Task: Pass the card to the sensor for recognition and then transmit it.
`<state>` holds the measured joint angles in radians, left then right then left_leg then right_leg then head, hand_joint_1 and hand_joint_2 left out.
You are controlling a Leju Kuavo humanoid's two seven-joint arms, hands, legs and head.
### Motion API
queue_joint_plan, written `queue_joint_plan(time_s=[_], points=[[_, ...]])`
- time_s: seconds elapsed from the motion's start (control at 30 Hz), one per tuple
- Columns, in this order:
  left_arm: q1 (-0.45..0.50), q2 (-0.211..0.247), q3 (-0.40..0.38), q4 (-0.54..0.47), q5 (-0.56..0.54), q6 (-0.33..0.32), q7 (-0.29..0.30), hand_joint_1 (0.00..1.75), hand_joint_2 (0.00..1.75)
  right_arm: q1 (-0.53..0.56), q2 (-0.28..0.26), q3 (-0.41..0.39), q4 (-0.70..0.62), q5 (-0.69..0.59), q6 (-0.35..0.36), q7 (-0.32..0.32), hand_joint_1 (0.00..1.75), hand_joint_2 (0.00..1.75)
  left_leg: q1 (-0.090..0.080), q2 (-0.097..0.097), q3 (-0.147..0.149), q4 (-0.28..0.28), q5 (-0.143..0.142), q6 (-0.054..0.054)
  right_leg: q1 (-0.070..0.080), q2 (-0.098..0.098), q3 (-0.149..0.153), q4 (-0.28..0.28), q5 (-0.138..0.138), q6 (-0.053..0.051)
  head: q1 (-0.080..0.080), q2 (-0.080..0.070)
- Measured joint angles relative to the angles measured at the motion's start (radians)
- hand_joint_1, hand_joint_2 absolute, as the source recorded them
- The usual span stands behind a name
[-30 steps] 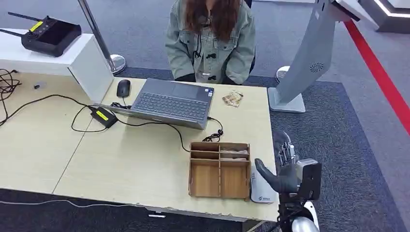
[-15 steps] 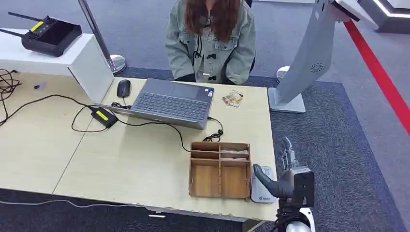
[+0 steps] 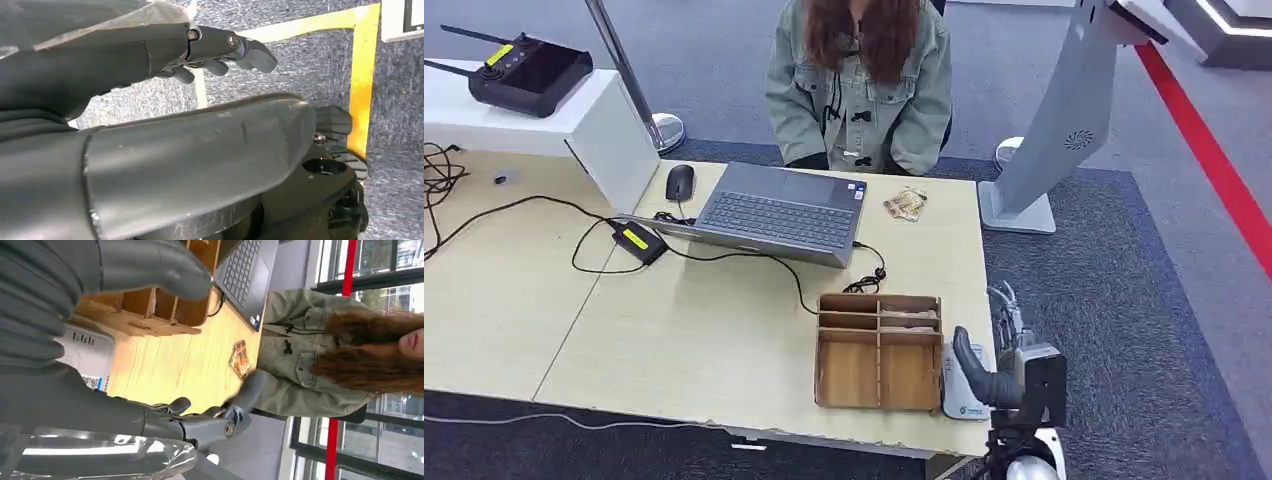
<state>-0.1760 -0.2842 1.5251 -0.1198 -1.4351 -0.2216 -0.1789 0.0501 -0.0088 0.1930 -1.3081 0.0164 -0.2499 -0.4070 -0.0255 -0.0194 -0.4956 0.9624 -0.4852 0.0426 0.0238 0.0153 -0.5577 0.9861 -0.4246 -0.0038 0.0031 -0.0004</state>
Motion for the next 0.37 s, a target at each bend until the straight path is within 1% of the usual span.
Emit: queue_joint_plan(time_s=[0.37], points=[[0.000,0.000,0.000,0.000,-0.003,0.000,0.006,0.00,0.00,-0.003,0.006,0.000,0.017,-0.022,-0.003,-0.034,1.75,1.75,0.000,0.000,0.000,0.000,0.000,0.000,0.000,0.000,0.000,0.000,0.000,0.000,0.000,0.000]])
